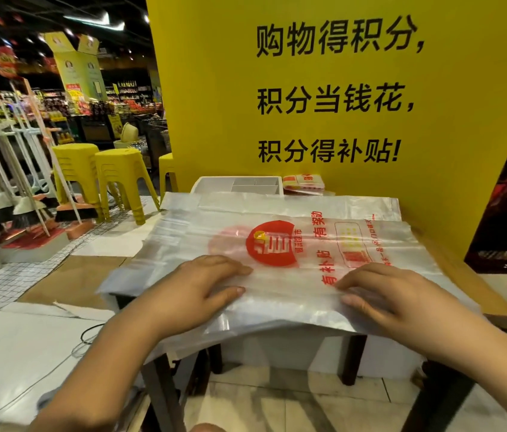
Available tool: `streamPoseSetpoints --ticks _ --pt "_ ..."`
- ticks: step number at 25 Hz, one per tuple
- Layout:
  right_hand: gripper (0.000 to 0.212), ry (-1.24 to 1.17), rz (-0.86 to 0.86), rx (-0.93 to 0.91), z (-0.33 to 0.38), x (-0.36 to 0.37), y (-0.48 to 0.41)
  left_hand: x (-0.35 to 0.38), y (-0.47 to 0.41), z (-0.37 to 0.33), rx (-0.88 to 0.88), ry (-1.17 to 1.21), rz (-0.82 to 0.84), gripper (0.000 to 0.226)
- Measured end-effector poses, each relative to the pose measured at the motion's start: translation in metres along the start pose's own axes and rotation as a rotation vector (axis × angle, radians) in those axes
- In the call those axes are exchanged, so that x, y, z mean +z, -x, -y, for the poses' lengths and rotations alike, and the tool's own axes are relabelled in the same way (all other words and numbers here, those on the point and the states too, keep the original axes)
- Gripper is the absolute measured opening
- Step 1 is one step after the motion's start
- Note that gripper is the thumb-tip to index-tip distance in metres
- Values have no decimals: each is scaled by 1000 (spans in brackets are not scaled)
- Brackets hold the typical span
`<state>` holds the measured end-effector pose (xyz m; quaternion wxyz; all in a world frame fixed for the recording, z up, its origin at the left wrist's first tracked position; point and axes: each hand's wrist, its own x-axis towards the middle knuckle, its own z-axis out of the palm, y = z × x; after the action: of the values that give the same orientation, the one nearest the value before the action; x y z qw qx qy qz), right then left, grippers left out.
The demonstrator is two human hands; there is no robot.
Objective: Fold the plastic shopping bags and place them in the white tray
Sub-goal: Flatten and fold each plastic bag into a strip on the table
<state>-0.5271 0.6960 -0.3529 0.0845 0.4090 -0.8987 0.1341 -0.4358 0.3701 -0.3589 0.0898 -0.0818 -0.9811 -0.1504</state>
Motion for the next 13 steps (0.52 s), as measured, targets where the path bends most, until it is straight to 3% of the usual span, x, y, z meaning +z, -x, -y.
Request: streamPoseSetpoints --ticks 7,10,13 --pt "38 -37 47 12 5 -10 -7 -13 -2 2 24 8 19 33" --pt "50 23 71 -38 9 -5 -10 -12 -3 2 42 -20 79 45" --pt "67 23 99 -15 10 -2 -12 -15 -6 1 32 -23 34 30"
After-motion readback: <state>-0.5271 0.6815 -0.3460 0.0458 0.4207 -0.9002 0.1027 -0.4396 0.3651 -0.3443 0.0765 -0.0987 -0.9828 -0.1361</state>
